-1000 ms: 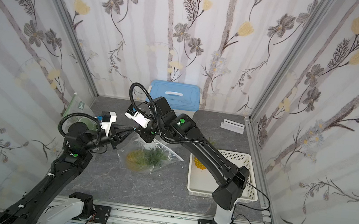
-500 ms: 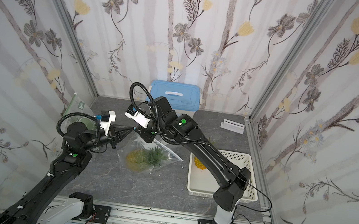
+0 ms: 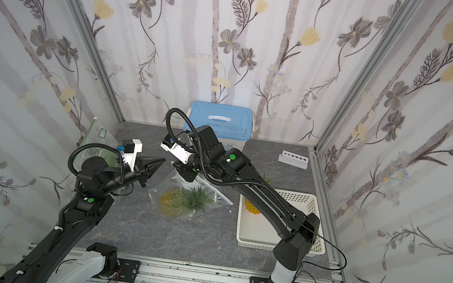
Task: Open the zip-top bag and take out the pineapple
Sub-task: Unzip the zipper on the zipper food storage bag.
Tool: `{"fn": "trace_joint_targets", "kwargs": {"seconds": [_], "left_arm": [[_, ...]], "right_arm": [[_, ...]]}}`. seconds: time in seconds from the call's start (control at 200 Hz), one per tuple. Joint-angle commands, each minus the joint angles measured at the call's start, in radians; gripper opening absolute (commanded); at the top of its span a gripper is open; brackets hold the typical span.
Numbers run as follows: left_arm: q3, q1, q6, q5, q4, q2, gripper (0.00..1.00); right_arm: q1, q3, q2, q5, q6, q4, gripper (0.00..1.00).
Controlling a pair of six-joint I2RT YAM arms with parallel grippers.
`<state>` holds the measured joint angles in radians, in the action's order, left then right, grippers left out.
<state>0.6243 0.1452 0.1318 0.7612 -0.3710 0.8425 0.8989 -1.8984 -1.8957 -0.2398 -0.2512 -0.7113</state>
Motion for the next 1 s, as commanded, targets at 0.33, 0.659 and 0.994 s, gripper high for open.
{"fn": "trace_joint_targets", "kwargs": {"seconds": [0.33,0.659,0.994], "left_arm": [[0.005,-0.001,-0.037,0.230,-0.072,0.092,0.43],[0.030,0.002,-0.072,0.295,-0.082,0.131,0.47],[0.120,0.032,-0.087,0.319,-0.120,0.239,0.46]], "right_arm": [[-0.002,0.019,0.029,-0.007,-0.008,0.073,0.00],[-0.002,0.010,0.046,-0.016,-0.017,0.075,0.00],[0.003,-0.011,0.031,-0.047,-0.020,0.069,0.00]]}}
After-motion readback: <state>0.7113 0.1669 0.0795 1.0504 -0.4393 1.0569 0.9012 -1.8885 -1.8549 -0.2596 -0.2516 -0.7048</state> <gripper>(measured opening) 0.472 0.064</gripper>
